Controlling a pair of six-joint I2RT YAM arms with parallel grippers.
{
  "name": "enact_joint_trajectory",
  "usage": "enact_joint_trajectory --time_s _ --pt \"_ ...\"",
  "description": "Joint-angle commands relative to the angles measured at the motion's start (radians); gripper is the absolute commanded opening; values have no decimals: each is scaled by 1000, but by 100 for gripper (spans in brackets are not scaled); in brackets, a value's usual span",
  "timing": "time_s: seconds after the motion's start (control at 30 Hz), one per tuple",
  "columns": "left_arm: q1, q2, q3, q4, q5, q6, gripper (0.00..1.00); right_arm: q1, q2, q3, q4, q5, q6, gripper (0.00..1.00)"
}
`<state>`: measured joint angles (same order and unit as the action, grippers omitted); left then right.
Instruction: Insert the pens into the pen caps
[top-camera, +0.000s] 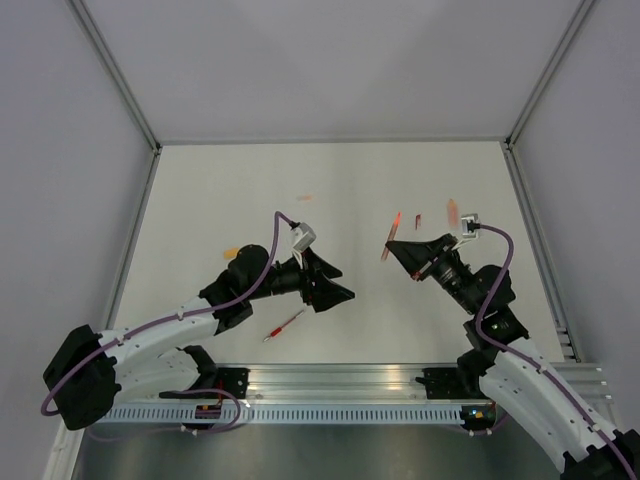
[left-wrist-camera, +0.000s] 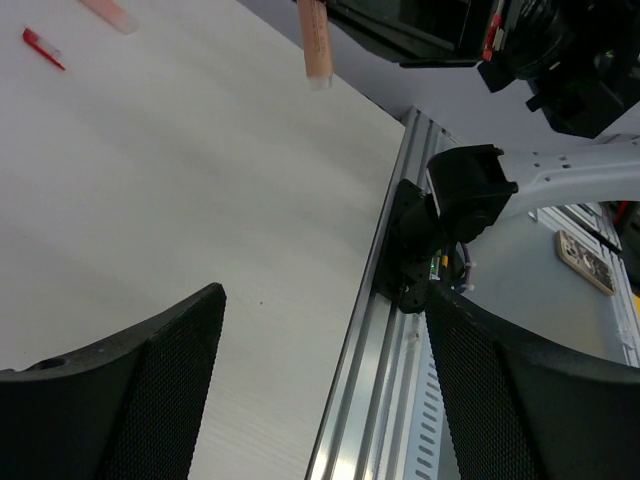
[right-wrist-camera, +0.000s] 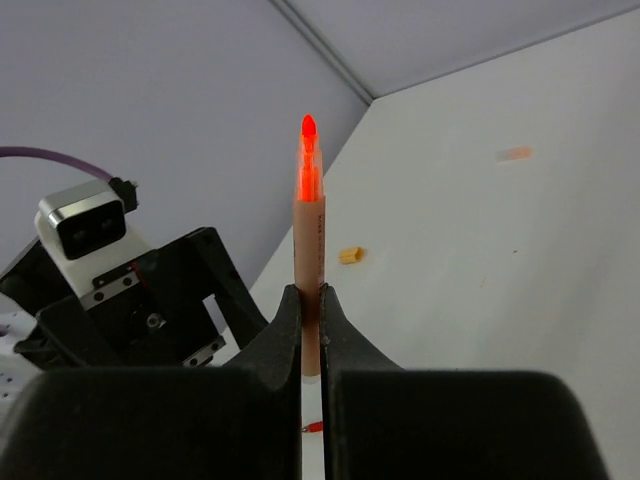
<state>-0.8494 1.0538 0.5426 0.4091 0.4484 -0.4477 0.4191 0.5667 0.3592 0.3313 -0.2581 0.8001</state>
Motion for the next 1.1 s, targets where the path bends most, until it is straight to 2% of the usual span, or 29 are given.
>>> enact_joint_trajectory --time_s 0.0,0.2,0.4,0.73,0.93,0.97,1.07 --pt "-4 -5 -7 103 70 -36 83 68 -24 -38 199 -21 85 0" --pt "-2 -17 -24 149 99 -54 78 193 8 -66 281 54 106 0" --pt "-2 -52 -44 154 79 -49 76 346 113 -60 360 157 62 0" --pt "-2 -127 -78 165 33 -48 68 524 229 -45 479 272 31 0" --pt "-2 -136 -76 171 53 -65 55 584 269 -20 479 329 -4 0" --pt "-2 -138 -76 169 53 -66 46 587 272 -20 485 335 -6 0" --pt "-2 -147 -75 165 55 -65 32 596 280 -26 512 339 -2 0"
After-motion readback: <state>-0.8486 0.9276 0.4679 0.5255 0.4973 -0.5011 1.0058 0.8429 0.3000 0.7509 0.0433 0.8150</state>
